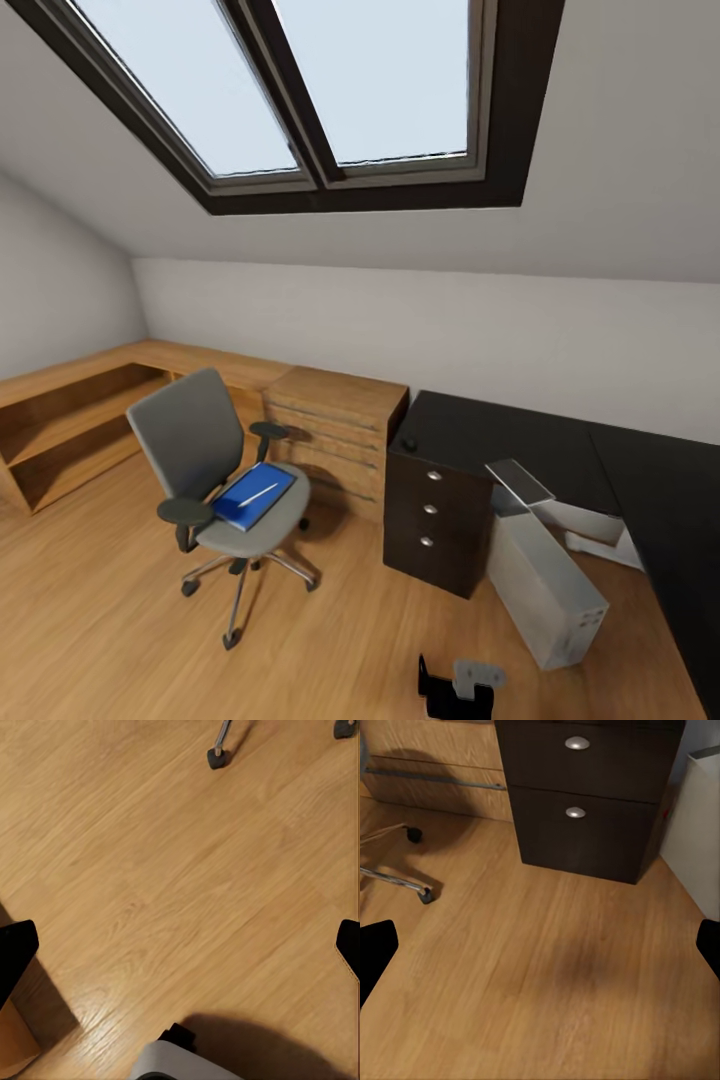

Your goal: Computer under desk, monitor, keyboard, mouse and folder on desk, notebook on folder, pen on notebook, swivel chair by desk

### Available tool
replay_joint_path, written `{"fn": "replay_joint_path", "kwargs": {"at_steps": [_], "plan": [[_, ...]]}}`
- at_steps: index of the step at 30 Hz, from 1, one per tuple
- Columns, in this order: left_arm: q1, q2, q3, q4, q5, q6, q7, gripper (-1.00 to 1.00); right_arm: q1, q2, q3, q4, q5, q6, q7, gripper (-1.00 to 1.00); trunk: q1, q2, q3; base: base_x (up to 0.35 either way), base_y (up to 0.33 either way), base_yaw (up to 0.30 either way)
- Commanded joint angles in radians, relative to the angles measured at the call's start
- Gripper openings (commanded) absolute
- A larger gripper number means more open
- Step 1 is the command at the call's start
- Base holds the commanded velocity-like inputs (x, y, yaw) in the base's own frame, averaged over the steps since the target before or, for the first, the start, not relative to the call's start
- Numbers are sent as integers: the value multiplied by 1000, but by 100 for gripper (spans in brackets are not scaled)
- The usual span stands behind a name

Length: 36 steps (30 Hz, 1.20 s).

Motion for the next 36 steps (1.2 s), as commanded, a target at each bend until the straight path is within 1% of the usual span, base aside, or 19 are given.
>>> {"fn": "replay_joint_path", "kwargs": {"at_steps": [1, 19, 36], "plan": [[-2, 1, -8, -1, 10, -6, 6, 100, -1, 0, 9, 2, -9, -4, -2, 100, 1, -2, -2, 328, 0, 0], [-2, 1, -8, -1, 10, -6, 6, 100, -1, 0, 9, 2, -9, -3, -3, 100, 1, -2, -2, 328, -3, 0], [-2, 1, -8, -1, 10, -6, 6, 100, -1, 0, 9, 2, -9, -3, -3, 100, 1, -2, -2, 311, -172, 0]]}}
